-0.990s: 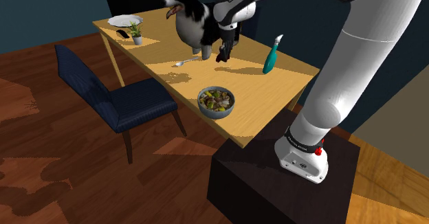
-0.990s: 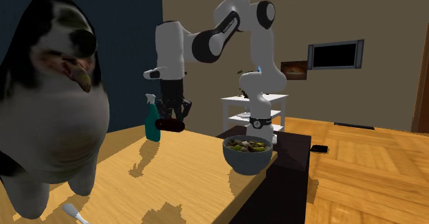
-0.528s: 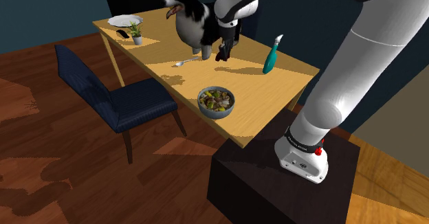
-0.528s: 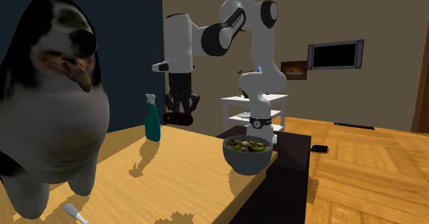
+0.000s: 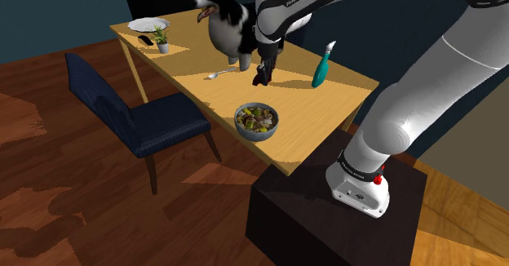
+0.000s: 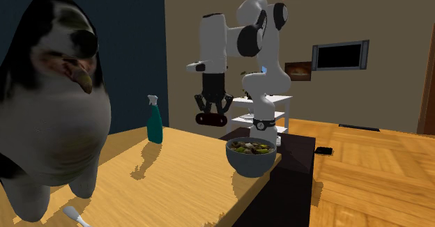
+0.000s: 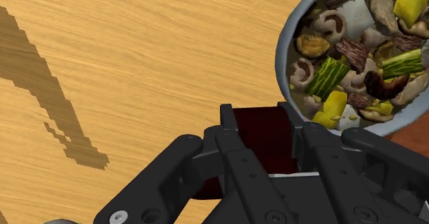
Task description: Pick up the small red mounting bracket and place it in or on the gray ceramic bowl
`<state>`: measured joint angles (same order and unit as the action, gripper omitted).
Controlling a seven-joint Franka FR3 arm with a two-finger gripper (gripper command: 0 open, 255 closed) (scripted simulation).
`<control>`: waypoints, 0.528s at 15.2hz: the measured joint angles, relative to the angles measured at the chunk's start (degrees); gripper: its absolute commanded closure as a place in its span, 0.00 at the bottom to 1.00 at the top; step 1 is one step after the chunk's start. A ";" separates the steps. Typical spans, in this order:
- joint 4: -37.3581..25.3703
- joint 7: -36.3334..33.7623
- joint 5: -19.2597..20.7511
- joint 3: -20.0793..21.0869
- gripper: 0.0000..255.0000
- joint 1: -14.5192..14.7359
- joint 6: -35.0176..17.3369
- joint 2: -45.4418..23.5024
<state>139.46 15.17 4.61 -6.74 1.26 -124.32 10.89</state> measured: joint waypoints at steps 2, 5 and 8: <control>2.68 -2.56 -0.35 1.62 1.00 1.16 0.09 2.65; 6.14 -6.46 -1.33 4.25 1.00 3.06 0.10 5.95; 8.70 -10.19 -2.79 6.99 1.00 5.14 0.95 9.25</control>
<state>148.15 4.98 1.82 0.24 6.40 -123.37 20.14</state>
